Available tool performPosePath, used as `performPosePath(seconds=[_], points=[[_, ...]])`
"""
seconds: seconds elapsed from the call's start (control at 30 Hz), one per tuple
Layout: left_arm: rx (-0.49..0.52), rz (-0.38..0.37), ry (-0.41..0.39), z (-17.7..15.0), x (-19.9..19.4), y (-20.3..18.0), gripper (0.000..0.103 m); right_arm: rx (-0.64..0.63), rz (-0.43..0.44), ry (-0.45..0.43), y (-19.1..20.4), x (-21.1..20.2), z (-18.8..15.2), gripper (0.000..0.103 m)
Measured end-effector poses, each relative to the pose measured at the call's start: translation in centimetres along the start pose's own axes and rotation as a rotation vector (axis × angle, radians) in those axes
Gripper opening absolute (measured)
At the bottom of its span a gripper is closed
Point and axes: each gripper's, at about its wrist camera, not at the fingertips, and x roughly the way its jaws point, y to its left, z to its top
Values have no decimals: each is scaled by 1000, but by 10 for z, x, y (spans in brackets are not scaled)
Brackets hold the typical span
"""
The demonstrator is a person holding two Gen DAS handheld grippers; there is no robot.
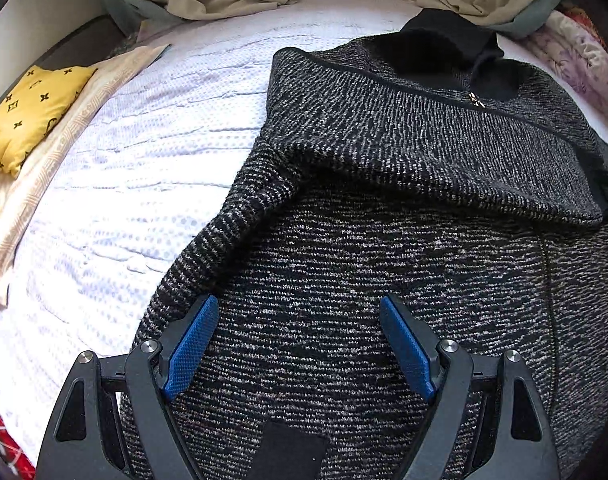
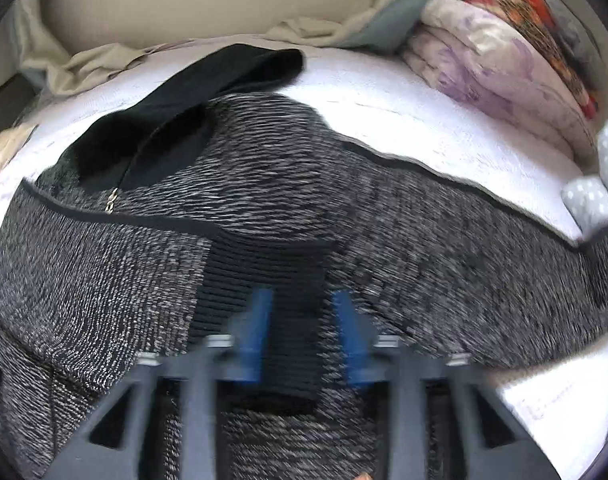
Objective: Fold large clothes
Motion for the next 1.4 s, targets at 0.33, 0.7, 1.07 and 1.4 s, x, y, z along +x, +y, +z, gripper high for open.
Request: performPosePath(seconds=[0.33, 0.7, 1.07, 1.4], points=[[48, 11, -19, -12, -8, -15, 86, -5, 110, 61, 0, -36, -25, 66], [-24, 8, -15, -27, 3, 3, 102, -34, 37, 115, 14, -16, -58, 86], [67, -62, -91, -22, -39, -19, 102, -50, 34, 174, 23, -13, -59, 103], [250, -161, -282, -8, -125, -101, 102, 140, 25, 87, -53, -85, -66, 103]])
